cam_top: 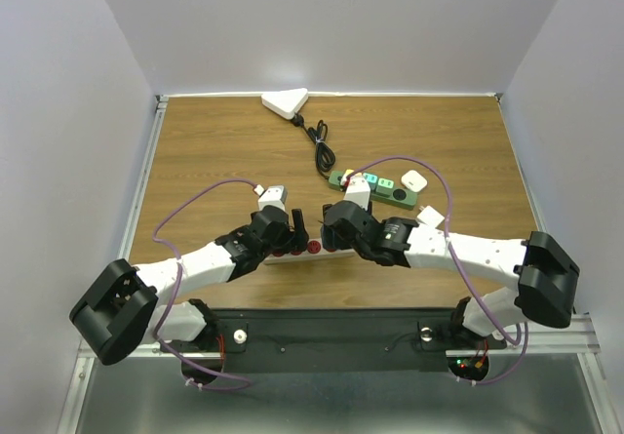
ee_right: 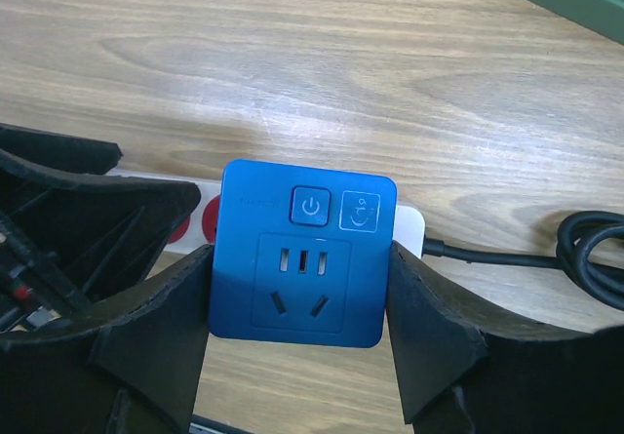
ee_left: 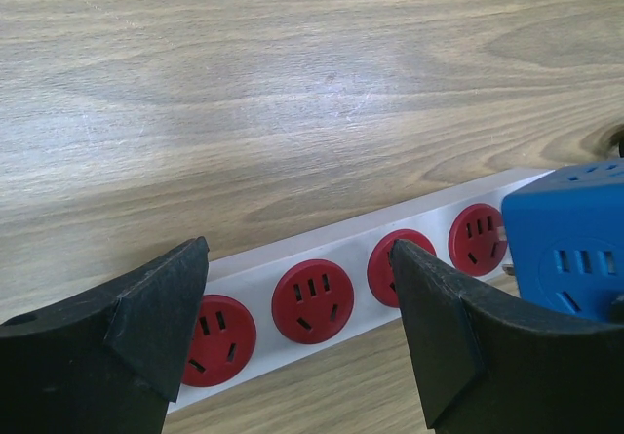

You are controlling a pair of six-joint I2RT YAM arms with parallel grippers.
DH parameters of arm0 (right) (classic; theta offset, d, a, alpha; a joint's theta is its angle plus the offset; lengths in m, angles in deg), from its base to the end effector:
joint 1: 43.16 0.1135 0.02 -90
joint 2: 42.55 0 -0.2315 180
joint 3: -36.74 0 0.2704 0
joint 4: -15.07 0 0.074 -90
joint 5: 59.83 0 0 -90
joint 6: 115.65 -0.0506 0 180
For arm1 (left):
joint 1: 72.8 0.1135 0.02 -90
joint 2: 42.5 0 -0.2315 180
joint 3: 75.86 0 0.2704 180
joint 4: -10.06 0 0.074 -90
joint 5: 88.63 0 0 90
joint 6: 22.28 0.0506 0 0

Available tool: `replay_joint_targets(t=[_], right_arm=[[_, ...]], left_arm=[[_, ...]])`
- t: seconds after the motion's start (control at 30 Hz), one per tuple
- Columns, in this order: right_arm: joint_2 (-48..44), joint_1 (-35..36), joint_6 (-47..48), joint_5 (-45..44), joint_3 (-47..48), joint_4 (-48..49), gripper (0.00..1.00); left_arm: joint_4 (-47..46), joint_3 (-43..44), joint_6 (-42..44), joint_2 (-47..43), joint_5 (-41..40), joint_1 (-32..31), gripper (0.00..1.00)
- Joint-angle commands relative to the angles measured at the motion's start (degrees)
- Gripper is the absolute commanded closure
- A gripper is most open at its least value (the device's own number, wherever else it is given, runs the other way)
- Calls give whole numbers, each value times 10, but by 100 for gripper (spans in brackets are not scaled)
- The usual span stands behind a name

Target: Insert the plug

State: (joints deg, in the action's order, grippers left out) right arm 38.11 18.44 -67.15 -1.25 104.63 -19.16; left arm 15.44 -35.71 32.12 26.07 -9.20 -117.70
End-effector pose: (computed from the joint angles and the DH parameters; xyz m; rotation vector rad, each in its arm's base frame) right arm 0.1783 0.2743 0.1965 -0.1471 2.2574 0.3004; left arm 0.2021 -0.1883 0.1315 0.0704 2.2129 -0.6068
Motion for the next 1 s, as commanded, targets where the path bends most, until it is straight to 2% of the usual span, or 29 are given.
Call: replay_joint_targets(t=[0.0,0.53,0.97], right_arm=[[14,4,3,-25,4,39,100],[32,4,-1,-20,14,20,100],[6,9,-18,-34,18,-18,100]], left_arm=[[35,-18,-4,8,27,-3,13],[41,-25,5,2,28,-3,13],[40,-25,6,2,26,-3,13]])
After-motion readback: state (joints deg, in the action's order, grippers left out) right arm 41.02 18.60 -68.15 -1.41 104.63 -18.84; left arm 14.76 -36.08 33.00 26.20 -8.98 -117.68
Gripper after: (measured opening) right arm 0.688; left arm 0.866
